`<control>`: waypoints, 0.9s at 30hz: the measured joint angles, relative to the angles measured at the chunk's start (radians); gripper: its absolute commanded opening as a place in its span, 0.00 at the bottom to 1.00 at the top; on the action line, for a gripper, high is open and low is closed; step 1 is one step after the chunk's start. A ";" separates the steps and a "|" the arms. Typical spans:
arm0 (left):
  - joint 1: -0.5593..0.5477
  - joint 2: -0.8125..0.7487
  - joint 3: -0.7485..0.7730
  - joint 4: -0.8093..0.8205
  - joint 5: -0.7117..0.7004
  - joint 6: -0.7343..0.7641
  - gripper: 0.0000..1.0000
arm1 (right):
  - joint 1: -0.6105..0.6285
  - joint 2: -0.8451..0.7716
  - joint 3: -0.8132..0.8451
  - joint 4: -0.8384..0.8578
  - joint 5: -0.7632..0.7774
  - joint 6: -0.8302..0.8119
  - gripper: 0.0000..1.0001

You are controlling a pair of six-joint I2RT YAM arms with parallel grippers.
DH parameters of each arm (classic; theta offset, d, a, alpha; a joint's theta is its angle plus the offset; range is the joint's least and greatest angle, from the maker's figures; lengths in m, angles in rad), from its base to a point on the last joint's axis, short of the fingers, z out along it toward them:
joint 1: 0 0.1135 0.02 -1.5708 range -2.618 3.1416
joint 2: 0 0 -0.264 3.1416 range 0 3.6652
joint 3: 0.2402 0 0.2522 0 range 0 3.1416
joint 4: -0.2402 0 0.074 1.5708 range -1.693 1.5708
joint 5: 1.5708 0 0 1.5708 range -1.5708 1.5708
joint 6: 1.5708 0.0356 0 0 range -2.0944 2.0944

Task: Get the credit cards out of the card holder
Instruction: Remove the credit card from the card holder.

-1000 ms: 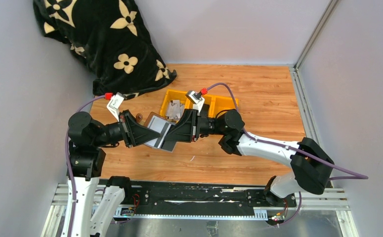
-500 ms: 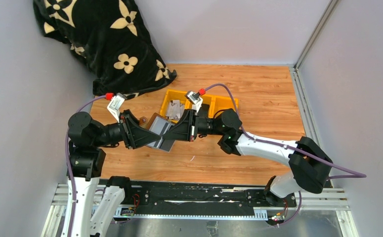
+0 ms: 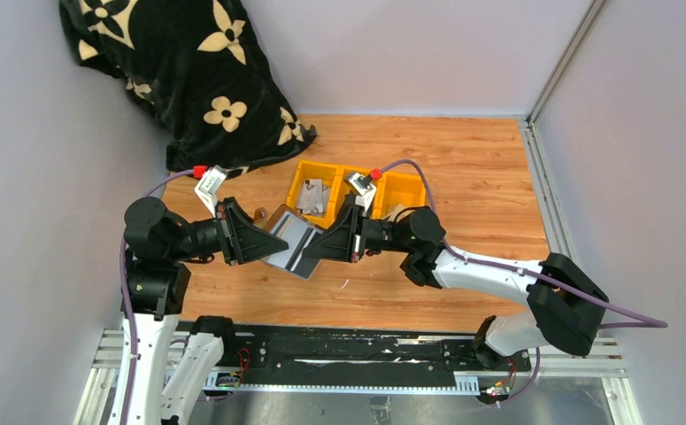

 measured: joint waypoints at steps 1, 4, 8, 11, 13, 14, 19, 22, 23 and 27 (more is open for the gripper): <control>0.000 0.000 0.000 0.001 0.000 -0.002 0.10 | 0.000 -0.003 -0.004 0.003 0.000 0.000 0.00; -0.001 0.000 0.000 0.010 0.000 -0.011 0.03 | 0.000 -0.006 -0.013 0.016 0.002 0.000 0.10; -0.001 0.000 0.000 0.021 -0.001 -0.018 0.00 | 0.000 -0.006 -0.016 0.042 0.006 0.011 0.33; -0.001 0.000 0.000 0.029 -0.007 -0.020 0.00 | -0.001 0.000 -0.016 0.089 0.014 0.035 0.45; -0.001 0.000 -0.001 0.035 -0.014 -0.024 0.00 | -0.001 0.013 -0.010 0.126 0.018 0.052 0.42; -0.001 0.000 -0.001 0.040 -0.016 -0.027 0.00 | -0.001 0.024 -0.002 0.143 0.018 0.059 0.37; -0.001 -0.007 -0.004 0.084 -0.024 -0.052 0.00 | -0.002 0.082 0.033 0.211 0.019 0.100 0.15; -0.001 -0.009 -0.004 0.098 -0.025 -0.063 0.00 | -0.003 0.103 0.035 0.240 0.022 0.122 0.00; -0.001 -0.009 -0.004 0.103 -0.026 -0.067 0.00 | -0.003 0.107 0.034 0.250 0.025 0.132 0.00; -0.002 -0.008 -0.004 0.107 -0.027 -0.073 0.00 | -0.003 0.104 0.015 0.283 0.036 0.132 0.00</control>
